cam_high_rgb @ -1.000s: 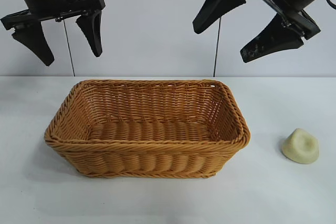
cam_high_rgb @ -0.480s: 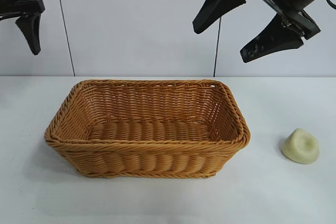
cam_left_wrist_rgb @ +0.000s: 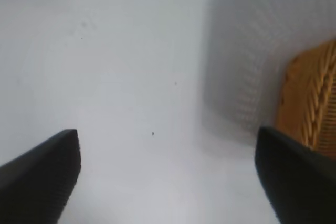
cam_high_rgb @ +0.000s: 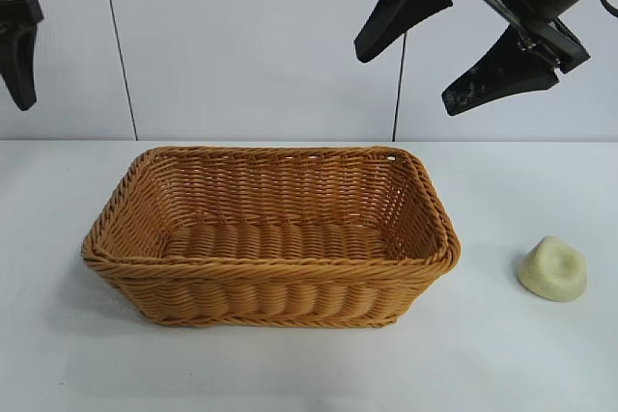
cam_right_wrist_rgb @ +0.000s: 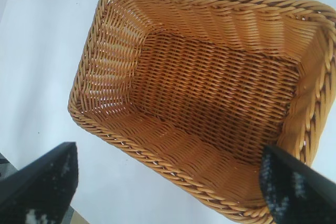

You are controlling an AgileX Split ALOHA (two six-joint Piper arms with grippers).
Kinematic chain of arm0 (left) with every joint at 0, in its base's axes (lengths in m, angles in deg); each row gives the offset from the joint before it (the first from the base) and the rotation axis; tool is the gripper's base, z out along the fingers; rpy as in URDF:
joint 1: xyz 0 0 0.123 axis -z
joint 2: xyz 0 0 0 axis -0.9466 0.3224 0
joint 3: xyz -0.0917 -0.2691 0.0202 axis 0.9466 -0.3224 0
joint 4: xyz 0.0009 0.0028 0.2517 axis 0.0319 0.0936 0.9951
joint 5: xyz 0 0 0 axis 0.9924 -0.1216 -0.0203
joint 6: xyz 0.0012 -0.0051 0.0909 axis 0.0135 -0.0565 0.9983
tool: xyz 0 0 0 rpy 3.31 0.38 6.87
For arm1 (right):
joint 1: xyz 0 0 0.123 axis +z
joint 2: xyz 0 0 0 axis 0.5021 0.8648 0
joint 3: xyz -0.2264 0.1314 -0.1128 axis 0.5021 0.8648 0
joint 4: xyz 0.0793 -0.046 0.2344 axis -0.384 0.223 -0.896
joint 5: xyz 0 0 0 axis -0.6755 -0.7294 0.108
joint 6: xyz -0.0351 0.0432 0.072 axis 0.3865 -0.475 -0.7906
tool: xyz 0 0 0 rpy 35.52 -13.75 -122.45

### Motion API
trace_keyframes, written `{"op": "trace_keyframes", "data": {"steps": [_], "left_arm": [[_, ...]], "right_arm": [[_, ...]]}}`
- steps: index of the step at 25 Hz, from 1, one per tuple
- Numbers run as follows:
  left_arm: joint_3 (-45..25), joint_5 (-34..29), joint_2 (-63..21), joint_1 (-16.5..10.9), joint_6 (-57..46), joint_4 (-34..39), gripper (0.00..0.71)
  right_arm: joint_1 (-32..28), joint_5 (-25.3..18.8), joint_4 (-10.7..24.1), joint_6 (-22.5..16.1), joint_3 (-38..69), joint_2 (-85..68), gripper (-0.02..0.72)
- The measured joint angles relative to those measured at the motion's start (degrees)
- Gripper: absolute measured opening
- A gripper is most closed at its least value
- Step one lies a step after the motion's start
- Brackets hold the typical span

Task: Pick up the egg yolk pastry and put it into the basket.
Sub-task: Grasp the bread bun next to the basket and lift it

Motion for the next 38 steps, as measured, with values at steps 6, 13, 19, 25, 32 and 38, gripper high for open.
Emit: {"op": "trace_keyframes", "data": {"steps": [6, 13, 19, 25, 32, 38], "left_arm": [[-13.6, 0.0, -16.7, 0.0, 1.4, 0.8, 0.695], [-30.2, -0.1, -36.0, 0.0, 1.5, 3.1, 0.695], [-44.9, 0.9, -50.7, 0.0, 1.5, 3.1, 0.695], [-57.5, 5.9, -65.5, 0.0, 1.6, 3.1, 0.695], [-59.0, 8.1, -77.7, 0.0, 2.5, 3.0, 0.695], [-59.0, 8.4, -86.9, 0.0, 2.5, 2.9, 0.695]], "right_arm": [[0.0, 0.0, 0.0, 0.0, 0.0, 0.0, 0.644], [0.0, 0.0, 0.0, 0.0, 0.0, 0.0, 0.644], [0.0, 0.0, 0.0, 0.0, 0.0, 0.0, 0.644], [0.0, 0.0, 0.0, 0.0, 0.0, 0.0, 0.644], [0.0, 0.0, 0.0, 0.0, 0.0, 0.0, 0.644], [0.0, 0.0, 0.0, 0.0, 0.0, 0.0, 0.644]]}}
